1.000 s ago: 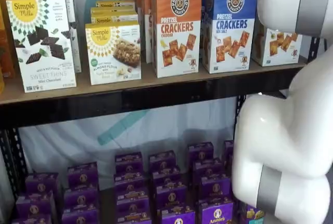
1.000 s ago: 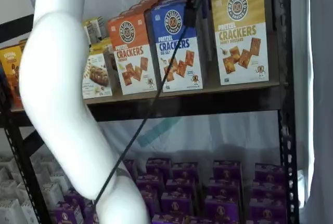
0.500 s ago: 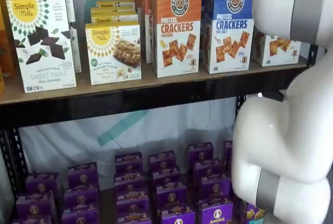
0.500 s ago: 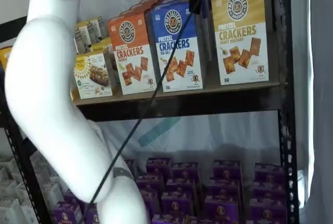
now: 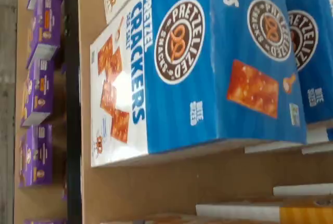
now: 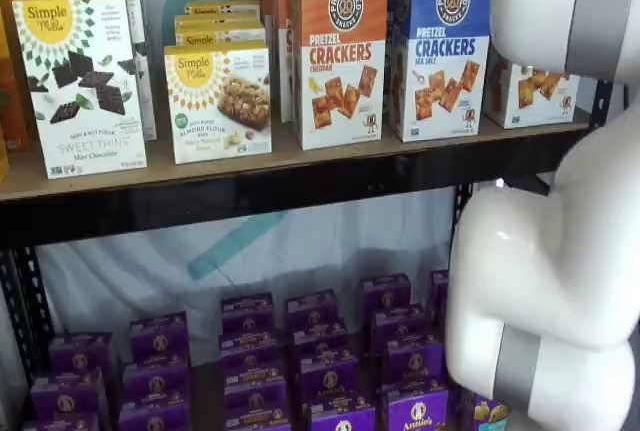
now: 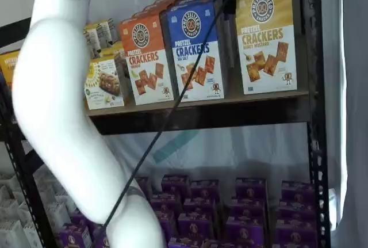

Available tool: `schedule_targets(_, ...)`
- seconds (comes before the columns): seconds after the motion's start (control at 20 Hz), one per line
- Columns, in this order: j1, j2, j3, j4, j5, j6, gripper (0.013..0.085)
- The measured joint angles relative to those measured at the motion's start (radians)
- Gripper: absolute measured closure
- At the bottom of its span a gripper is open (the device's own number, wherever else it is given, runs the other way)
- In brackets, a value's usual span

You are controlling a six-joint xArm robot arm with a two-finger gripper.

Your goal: Retrieve the yellow and white box located on the top shelf, the sixth one from the left

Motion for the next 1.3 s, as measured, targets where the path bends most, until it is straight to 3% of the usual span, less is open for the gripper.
schedule_targets(0.25, 0.018, 0.051, -0.052, -0.034, -0.005, 0.001, 0.0130)
schedule_targets(0.55, 0.034, 0.136, -0.164, -0.100, 0.057, 0.012, 0.0130)
schedule_targets(0.75, 0.036, 0.163, -0.192, -0.097, 0.058, 0.017, 0.0130)
schedule_targets(1.3, 0.086, 0.215, -0.248, -0.181, 0.042, 0.029, 0.0130)
